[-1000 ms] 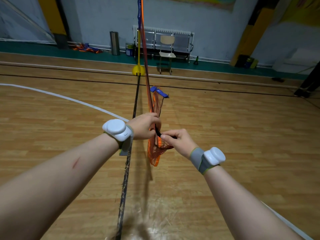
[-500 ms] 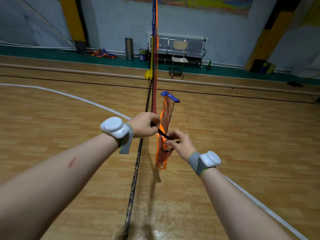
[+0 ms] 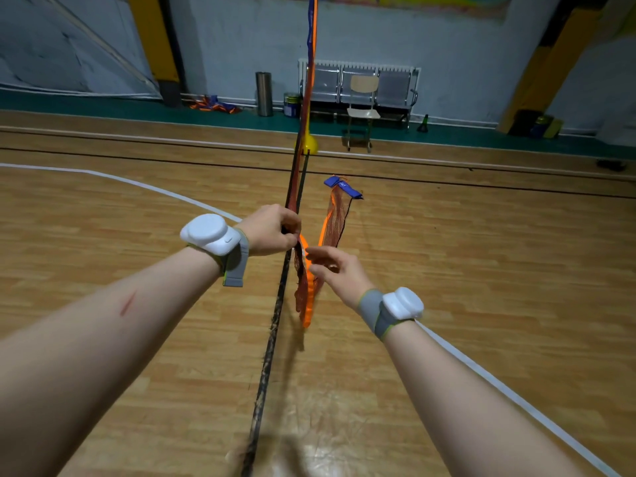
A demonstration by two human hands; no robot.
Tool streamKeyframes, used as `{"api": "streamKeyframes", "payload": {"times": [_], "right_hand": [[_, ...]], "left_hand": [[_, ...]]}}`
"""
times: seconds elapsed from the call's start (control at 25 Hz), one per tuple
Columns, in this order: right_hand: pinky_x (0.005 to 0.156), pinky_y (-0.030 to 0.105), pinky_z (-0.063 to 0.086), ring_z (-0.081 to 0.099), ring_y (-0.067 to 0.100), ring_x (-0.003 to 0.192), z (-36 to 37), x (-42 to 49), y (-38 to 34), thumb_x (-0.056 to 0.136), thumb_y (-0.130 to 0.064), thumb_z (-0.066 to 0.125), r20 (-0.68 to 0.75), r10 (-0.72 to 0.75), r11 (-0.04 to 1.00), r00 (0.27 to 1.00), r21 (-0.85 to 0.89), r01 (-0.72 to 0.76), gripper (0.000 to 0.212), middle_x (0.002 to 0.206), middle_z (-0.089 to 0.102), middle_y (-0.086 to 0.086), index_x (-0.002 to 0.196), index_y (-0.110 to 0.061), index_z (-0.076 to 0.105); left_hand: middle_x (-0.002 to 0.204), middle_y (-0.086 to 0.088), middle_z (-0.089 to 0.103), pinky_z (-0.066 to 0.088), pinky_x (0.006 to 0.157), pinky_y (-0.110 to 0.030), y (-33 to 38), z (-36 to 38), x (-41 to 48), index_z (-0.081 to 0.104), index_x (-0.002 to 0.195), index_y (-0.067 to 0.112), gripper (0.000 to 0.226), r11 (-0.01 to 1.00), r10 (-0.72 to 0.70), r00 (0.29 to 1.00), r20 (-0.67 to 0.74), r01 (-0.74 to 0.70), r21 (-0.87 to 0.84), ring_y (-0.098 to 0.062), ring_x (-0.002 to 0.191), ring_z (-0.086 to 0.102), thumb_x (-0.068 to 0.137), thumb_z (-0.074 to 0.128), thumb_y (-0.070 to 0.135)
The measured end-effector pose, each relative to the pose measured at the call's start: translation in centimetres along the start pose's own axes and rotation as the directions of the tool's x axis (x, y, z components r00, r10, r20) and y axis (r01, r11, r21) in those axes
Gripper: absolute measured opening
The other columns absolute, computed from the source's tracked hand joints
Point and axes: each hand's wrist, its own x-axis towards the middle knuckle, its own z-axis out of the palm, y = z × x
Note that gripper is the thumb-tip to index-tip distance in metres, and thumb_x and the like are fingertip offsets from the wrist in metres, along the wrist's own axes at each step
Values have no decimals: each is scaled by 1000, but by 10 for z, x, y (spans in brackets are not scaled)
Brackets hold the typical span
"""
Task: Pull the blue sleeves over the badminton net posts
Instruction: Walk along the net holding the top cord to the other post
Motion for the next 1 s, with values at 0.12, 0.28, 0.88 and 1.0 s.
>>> {"api": "streamKeyframes", "payload": {"times": [0.12, 0.28, 0.88, 1.0], "right_hand": [[95, 25, 44, 55, 9, 104, 0, -2, -9, 87, -11, 60, 34, -17, 1000, 999, -22, 18, 31, 111, 63, 1, 117, -13, 60], [80, 38, 48, 57, 21, 85, 1, -6, -4, 85, -12, 62, 32, 18, 1000, 999, -7, -18, 9, 85, 58, -3, 88, -20, 58], [77, 33, 43, 51, 20, 79, -12, -67, 28, 84, -16, 64, 20, 76, 992, 997, -107, -74, 12, 82, 54, 6, 77, -17, 54], [69, 30, 40, 48, 17, 72, -10, -74, 17, 85, -18, 64, -11, 69, 989, 998, -129, -70, 15, 78, 52, 6, 74, -17, 54]], "left_hand": [[83, -2, 59, 37, 65, -23, 10, 4, -1, 57, 77, 15, 9, 1000, 8, 1000, 4, -8, 18, -15, 76, 51, 84, 54, 12], [83, -11, 61, 42, 69, -33, 16, 9, -7, 56, 74, 11, 9, 1000, 12, 1000, -1, -12, 24, -24, 80, 54, 82, 52, 8], [88, -20, 64, 49, 79, -42, 12, 26, -28, 58, 75, 2, 10, 999, -52, 995, -90, 52, -7, -35, 88, 58, 80, 51, 6], [91, -18, 65, 49, 82, -43, 6, 26, -31, 59, 78, 2, 10, 998, -65, 994, -87, 65, -3, -31, 87, 59, 82, 51, 7]]}}
